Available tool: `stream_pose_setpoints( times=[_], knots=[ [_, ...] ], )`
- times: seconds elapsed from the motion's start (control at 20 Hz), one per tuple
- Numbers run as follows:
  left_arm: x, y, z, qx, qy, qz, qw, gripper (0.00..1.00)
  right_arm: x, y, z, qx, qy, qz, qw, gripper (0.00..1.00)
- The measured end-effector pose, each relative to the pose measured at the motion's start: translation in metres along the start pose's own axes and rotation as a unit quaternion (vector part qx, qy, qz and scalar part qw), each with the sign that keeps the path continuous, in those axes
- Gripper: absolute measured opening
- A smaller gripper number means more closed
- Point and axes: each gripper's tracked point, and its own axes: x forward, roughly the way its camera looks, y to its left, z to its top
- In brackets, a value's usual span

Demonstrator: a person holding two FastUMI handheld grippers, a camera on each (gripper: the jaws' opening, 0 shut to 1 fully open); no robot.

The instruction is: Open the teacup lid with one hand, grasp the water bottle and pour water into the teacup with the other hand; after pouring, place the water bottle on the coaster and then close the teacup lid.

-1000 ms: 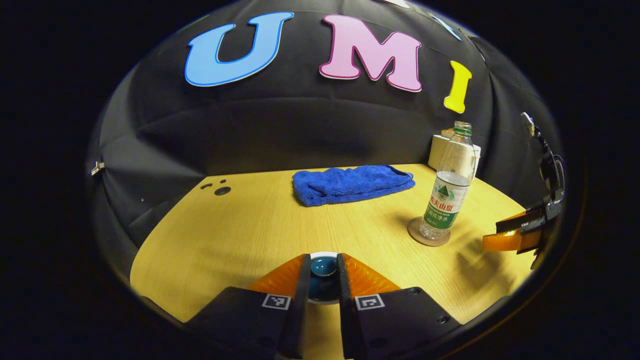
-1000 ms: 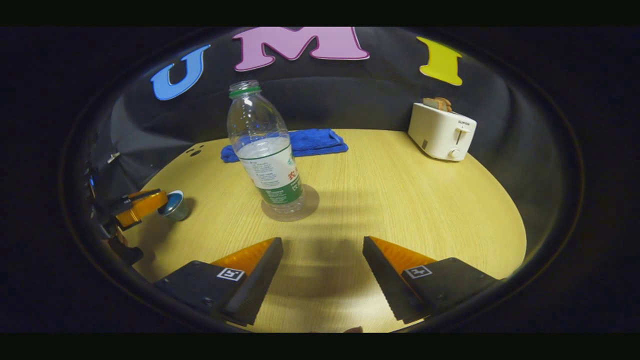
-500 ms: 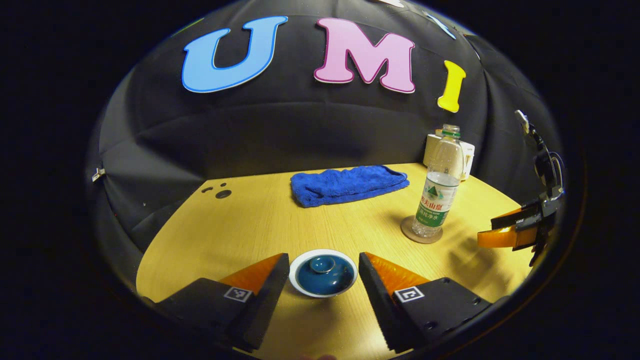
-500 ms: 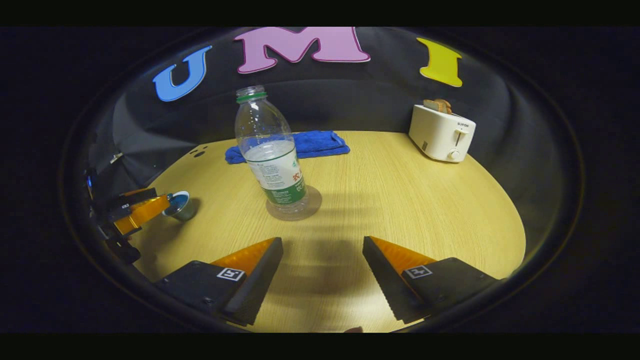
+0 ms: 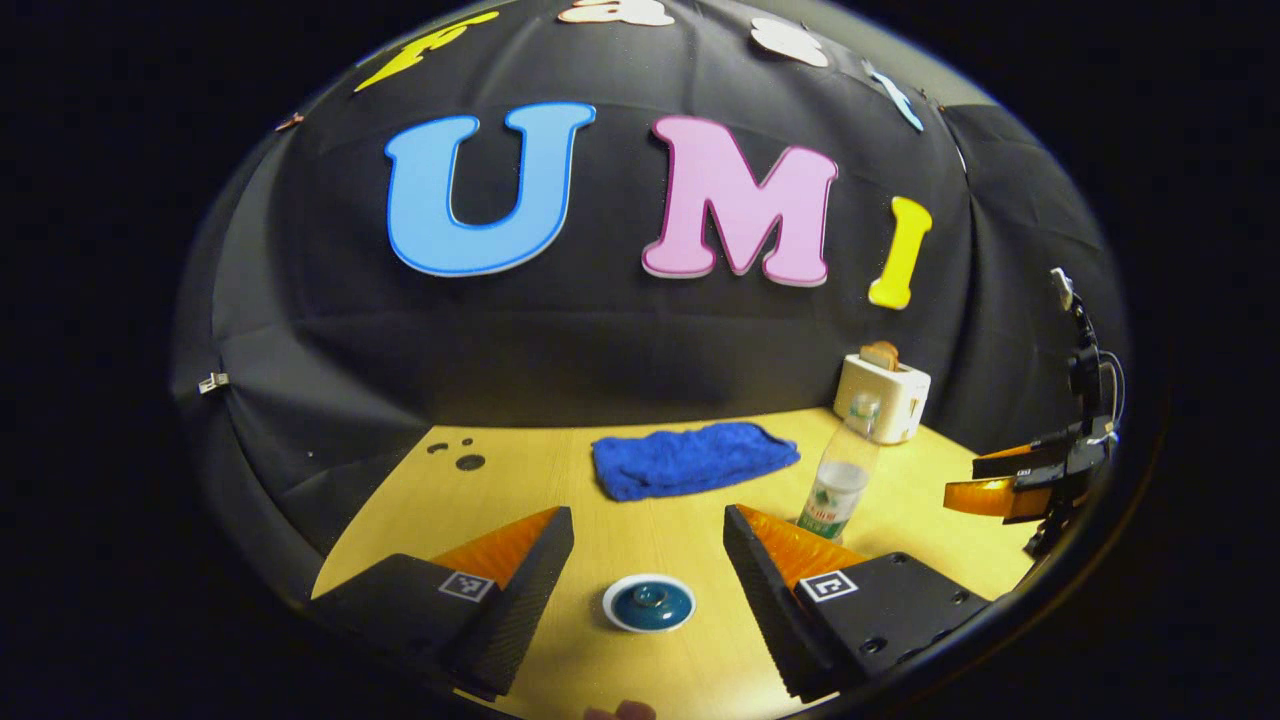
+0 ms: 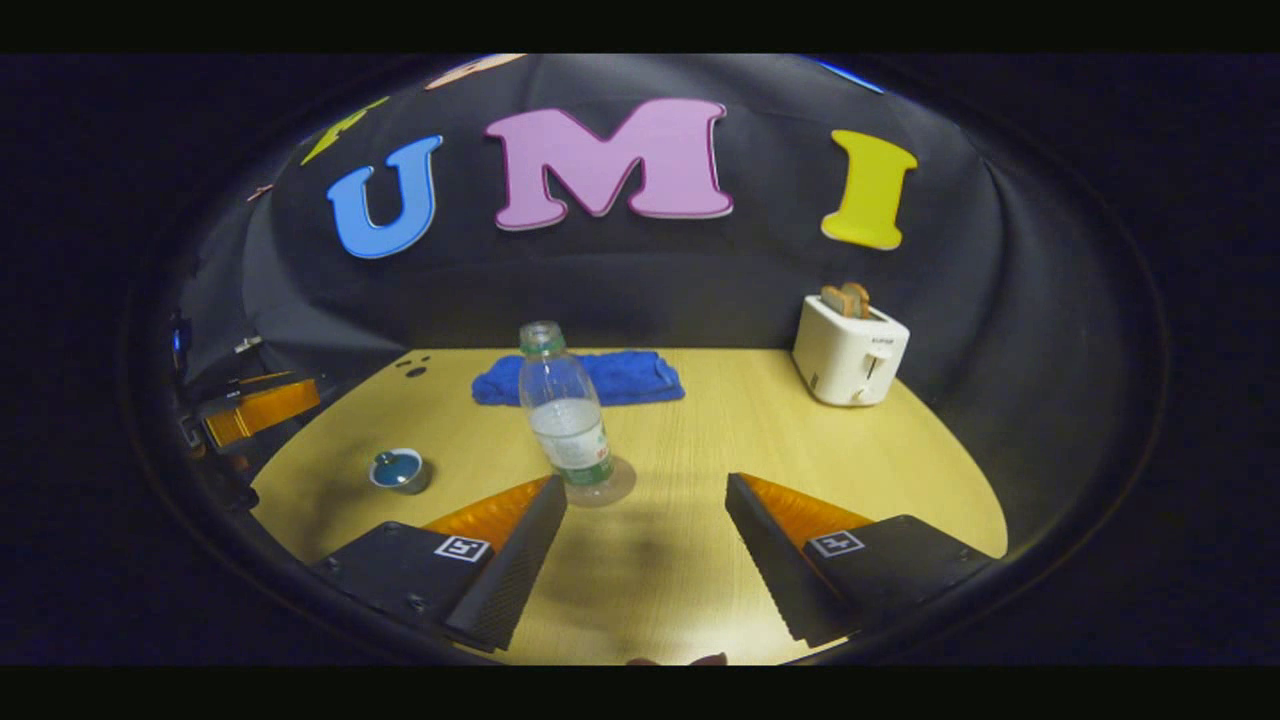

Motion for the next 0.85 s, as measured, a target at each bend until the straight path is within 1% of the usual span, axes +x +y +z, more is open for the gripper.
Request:
stream_pose_setpoints(
  times=[0.2,0.25,0.3,0.4,0.55,0.85],
  knots=[
    [-0.005,-0.003,0.057,-0.010,-0.046,-0.006,0.999,0.95,-0.025,0.004,0.058,-0.012,-0.059,0.000,0.998,0.99],
    [-0.008,-0.003,0.070,-0.007,-0.056,-0.007,0.998,0.99,-0.031,0.006,0.071,-0.014,-0.074,0.000,0.997,0.99],
    [-0.010,-0.004,0.079,-0.004,-0.064,-0.009,0.998,0.95,-0.036,0.008,0.084,-0.017,-0.088,0.000,0.996,0.99],
    [-0.016,-0.006,0.095,0.002,-0.079,-0.018,0.997,0.95,-0.049,0.013,0.107,-0.022,-0.114,0.000,0.993,0.99],
    [-0.022,-0.008,0.098,0.018,-0.080,-0.022,0.996,0.95,-0.062,0.015,0.128,-0.025,-0.139,-0.007,0.990,0.99],
    [-0.025,-0.026,0.094,0.010,-0.075,-0.041,0.996,0.95,-0.070,0.010,0.133,-0.013,-0.139,-0.014,0.990,0.99]
  ],
)
